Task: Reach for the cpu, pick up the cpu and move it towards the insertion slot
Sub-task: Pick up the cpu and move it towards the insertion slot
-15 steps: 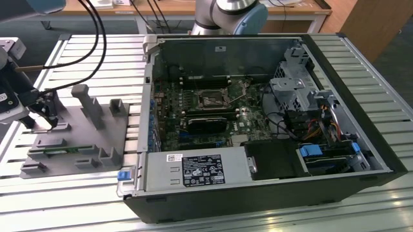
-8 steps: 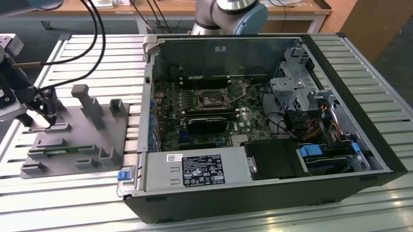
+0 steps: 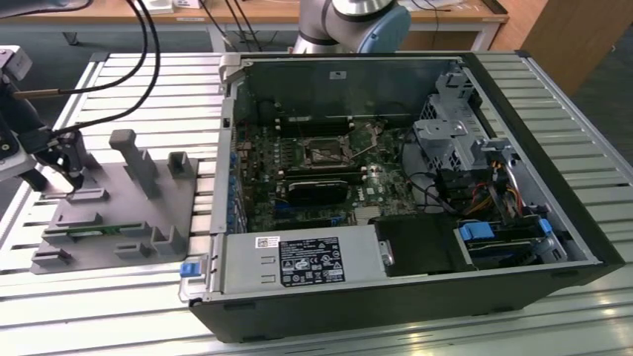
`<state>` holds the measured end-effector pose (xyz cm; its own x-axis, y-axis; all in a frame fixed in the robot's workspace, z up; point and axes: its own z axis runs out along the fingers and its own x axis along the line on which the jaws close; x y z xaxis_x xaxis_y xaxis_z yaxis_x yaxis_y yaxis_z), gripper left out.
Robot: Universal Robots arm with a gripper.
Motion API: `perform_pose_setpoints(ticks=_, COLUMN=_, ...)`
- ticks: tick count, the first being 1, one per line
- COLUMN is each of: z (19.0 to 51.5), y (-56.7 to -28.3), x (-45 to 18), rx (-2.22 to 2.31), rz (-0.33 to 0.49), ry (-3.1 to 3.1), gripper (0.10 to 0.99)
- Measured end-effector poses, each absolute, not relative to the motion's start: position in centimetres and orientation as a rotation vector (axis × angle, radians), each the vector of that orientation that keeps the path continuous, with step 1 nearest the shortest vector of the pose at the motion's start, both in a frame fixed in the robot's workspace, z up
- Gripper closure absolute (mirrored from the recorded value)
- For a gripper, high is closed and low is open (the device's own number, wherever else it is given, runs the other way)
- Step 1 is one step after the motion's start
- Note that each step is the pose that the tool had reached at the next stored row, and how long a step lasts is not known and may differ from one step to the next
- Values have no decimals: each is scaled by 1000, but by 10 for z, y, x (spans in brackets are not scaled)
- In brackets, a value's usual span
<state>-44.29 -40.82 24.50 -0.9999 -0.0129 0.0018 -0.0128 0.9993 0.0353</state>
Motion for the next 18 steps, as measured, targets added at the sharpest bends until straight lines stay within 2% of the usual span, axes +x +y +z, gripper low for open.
perform_pose_setpoints(ticks=18, z=268, y=-408, x=-443, rx=20, rz=-55, ry=-3139, gripper=553)
